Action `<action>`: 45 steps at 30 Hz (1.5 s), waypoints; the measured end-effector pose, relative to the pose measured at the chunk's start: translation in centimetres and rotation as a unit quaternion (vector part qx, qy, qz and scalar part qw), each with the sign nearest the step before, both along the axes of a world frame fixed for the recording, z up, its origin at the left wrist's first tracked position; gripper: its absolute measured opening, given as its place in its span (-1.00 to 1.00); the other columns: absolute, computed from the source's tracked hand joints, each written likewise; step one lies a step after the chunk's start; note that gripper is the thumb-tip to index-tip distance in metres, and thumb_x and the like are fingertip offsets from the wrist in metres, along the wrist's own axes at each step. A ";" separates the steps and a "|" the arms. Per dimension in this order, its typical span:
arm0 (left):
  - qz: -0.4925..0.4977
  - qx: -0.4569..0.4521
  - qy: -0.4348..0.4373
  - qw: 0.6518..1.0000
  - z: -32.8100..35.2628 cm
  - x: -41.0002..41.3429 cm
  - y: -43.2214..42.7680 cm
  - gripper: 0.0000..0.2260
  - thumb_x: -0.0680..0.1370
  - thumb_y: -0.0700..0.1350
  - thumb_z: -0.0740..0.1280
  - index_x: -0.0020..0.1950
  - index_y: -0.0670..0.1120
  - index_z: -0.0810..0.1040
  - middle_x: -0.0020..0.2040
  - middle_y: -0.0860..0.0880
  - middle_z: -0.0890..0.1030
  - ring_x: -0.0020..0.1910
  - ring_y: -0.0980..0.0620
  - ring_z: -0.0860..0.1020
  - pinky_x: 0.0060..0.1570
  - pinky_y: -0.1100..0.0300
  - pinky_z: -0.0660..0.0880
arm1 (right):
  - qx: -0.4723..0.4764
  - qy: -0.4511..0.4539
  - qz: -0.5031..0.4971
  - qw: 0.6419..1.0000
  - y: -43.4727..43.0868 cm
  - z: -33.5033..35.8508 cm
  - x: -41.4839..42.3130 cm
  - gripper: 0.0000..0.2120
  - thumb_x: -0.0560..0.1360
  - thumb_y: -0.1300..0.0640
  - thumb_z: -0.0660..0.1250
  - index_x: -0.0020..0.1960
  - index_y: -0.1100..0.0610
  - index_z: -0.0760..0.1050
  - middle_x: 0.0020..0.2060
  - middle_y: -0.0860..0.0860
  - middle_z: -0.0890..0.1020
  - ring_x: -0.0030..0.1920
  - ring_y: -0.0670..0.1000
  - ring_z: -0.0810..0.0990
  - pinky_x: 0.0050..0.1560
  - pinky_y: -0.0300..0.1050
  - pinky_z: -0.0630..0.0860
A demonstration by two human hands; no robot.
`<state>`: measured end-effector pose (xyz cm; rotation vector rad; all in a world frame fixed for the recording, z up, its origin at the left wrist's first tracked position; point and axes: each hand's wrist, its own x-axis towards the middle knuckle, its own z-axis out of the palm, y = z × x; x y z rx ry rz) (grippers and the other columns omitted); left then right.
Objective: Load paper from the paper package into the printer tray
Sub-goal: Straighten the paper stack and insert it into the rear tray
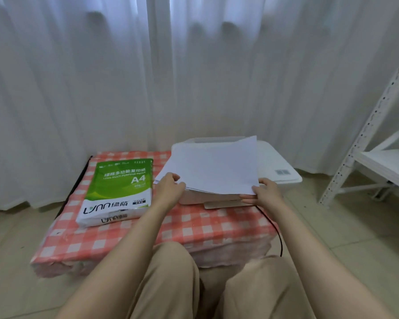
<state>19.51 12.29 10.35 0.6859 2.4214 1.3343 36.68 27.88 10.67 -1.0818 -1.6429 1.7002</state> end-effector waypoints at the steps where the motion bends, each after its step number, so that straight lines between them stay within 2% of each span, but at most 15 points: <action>1: 0.006 0.011 -0.014 1.000 0.1 0.3 0.0 -0.63 0.51 -0.17 0.23 0.31 -0.18 0.42 0.29 -0.10 0.49 0.24 -0.09 0.46 0.23 0.09 0.39 | -0.004 0.011 -0.006 1.000 -0.1 0.4 0.7 -0.78 0.56 0.43 0.01 0.14 0.28 0.30 0.07 0.24 0.48 -0.28 0.19 0.65 -0.36 -0.13 0.65; 3: 0.015 0.043 -0.043 0.998 0.4 0.7 0.2 -0.72 0.51 -0.15 0.25 0.21 -0.17 0.46 0.15 -0.10 0.49 0.09 -0.06 0.44 0.09 0.14 0.35 | -0.018 0.040 -0.018 0.999 -0.1 1.2 2.1 -0.76 0.56 0.44 0.01 0.17 0.28 0.32 0.08 0.26 0.47 -0.42 0.09 0.67 -0.46 -0.20 0.62; 5: 0.019 0.060 -0.048 0.997 0.8 1.1 0.5 -0.90 0.50 -0.15 0.26 -0.01 -0.09 0.46 0.01 -0.06 0.41 -0.04 -0.02 0.37 0.00 0.16 0.28 | -0.020 0.057 -0.023 0.998 -0.1 1.8 3.2 -0.78 0.57 0.43 0.02 0.16 0.28 0.33 0.10 0.25 0.49 -0.40 0.05 0.68 -0.43 -0.24 0.61; 8: 0.012 0.058 -0.034 0.998 1.7 1.2 0.4 -0.74 0.50 -0.13 0.28 0.17 -0.17 0.43 0.12 -0.09 0.46 0.12 -0.06 0.44 0.08 0.13 0.33 | -0.045 0.102 -0.028 0.993 -0.2 2.5 4.1 -0.76 0.59 0.40 0.03 0.21 0.29 0.35 0.03 0.22 0.55 -0.23 0.11 0.63 -0.36 -0.22 0.64; 10: 0.034 0.060 -0.025 0.997 2.1 0.7 0.1 -0.56 0.50 -0.11 0.28 0.34 -0.25 0.36 0.30 -0.15 0.45 0.29 -0.13 0.42 0.23 0.08 0.34 | -0.060 0.131 -0.028 0.989 -0.5 2.6 4.0 -0.74 0.60 0.40 0.04 0.25 0.31 0.34 -0.06 0.17 0.56 -0.23 0.10 0.64 -0.34 -0.21 0.65; 12: 0.068 0.063 -0.014 0.996 2.8 -0.5 -0.6 -0.52 0.49 -0.11 0.29 0.36 -0.28 0.35 0.34 -0.20 0.44 0.31 -0.17 0.42 0.25 0.06 0.35 | -0.065 0.153 -0.022 0.986 -0.7 2.7 3.5 -0.77 0.60 0.40 0.05 0.22 0.31 0.36 -0.03 0.18 0.56 -0.30 0.05 0.67 -0.33 -0.21 0.65; 17: 0.151 0.099 -0.007 0.984 2.7 -3.8 -3.3 -0.61 0.45 -0.09 0.29 0.21 -0.24 0.41 0.09 -0.13 0.51 0.10 -0.18 0.50 0.05 0.05 0.41 | -0.071 0.177 0.004 0.982 -0.2 3.1 0.6 -0.77 0.60 0.37 0.09 0.21 0.22 0.36 -0.11 0.12 0.57 -0.25 0.08 0.63 -0.31 -0.22 0.65; 20: 0.126 0.156 -0.077 0.977 1.9 -4.9 -5.3 -0.66 0.46 -0.12 0.29 0.20 -0.21 0.45 0.07 -0.12 0.56 -0.11 -0.08 0.52 -0.12 0.11 0.48 | -0.077 0.161 0.031 0.983 0.2 2.6 -1.3 -0.77 0.59 0.34 0.13 0.21 0.19 0.38 -0.12 0.09 0.57 -0.37 -0.02 0.65 -0.37 -0.27 0.62; 23: 0.100 0.238 -0.141 0.956 2.5 -4.7 -7.5 -0.81 0.55 -0.24 0.21 0.15 -0.15 0.45 -0.09 -0.03 0.55 -0.25 0.07 0.50 -0.35 0.26 0.51 | -0.092 0.148 0.042 0.984 0.1 1.6 -2.5 -0.77 0.59 0.34 0.15 0.20 0.15 0.38 -0.16 0.07 0.56 -0.49 -0.10 0.62 -0.40 -0.29 0.60; 27: 0.081 0.241 -0.126 0.959 3.3 -4.3 -10.1 -0.90 0.57 -0.24 0.19 -0.03 -0.08 0.47 -0.17 0.01 0.53 -0.24 0.10 0.49 -0.28 0.24 0.47 | -0.107 0.152 0.054 0.981 -0.9 0.7 -3.5 -0.77 0.59 0.32 0.14 0.20 0.12 0.38 -0.19 0.08 0.56 -0.54 -0.12 0.60 -0.45 -0.30 0.59; 30: 0.106 0.220 -0.095 0.965 3.8 -4.0 -11.9 -0.92 0.33 -0.19 0.29 -0.21 -0.05 0.46 -0.20 -0.07 0.50 -0.29 0.02 0.46 -0.33 0.20 0.39 | -0.109 0.148 0.072 0.980 -1.6 0.8 -4.5 -0.78 0.59 0.32 0.14 0.18 0.11 0.39 -0.22 0.08 0.54 -0.57 -0.13 0.58 -0.48 -0.31 0.56; 33: 0.106 0.242 -0.101 0.959 4.3 -3.2 -13.2 -0.92 0.30 -0.20 0.29 -0.25 -0.07 0.45 -0.30 -0.04 0.49 -0.34 -0.03 0.44 -0.47 0.29 0.36 | -0.099 0.141 0.101 0.980 -2.1 1.0 -5.1 -0.79 0.60 0.31 0.14 0.17 0.11 0.41 -0.23 0.08 0.52 -0.56 -0.13 0.56 -0.47 -0.31 0.56; 40: 0.088 0.352 -0.162 0.918 5.1 -1.9 -14.3 -0.97 0.52 -0.14 0.32 -0.11 -0.05 0.55 -0.37 0.05 0.67 -0.40 0.09 0.64 -0.39 0.26 0.57 | -0.075 0.169 0.140 0.973 -2.3 1.5 -3.5 -0.81 0.60 0.29 0.14 0.02 0.07 0.47 -0.22 0.05 0.53 -0.51 -0.13 0.58 -0.39 -0.29 0.59; 42: 0.085 0.348 -0.137 0.924 5.4 -1.7 -14.0 -0.88 0.43 -0.14 0.40 -0.05 -0.10 0.57 -0.31 0.02 0.68 -0.28 0.03 0.65 -0.20 0.18 0.63 | -0.049 0.166 0.158 0.972 -1.9 2.4 -3.0 -0.78 0.60 0.28 0.13 -0.05 0.02 0.47 -0.22 0.06 0.55 -0.48 -0.11 0.59 -0.37 -0.29 0.59; 45: 0.125 0.346 -0.059 0.928 5.7 -1.3 -12.4 -0.83 0.37 -0.24 0.38 -0.06 -0.10 0.56 -0.25 0.00 0.62 -0.30 0.02 0.59 -0.28 0.24 0.55 | 0.084 0.085 0.215 0.969 -1.2 2.9 -2.6 -0.78 0.57 0.32 0.15 -0.06 0.04 0.47 -0.10 0.09 0.57 -0.22 -0.01 0.57 -0.18 -0.20 0.58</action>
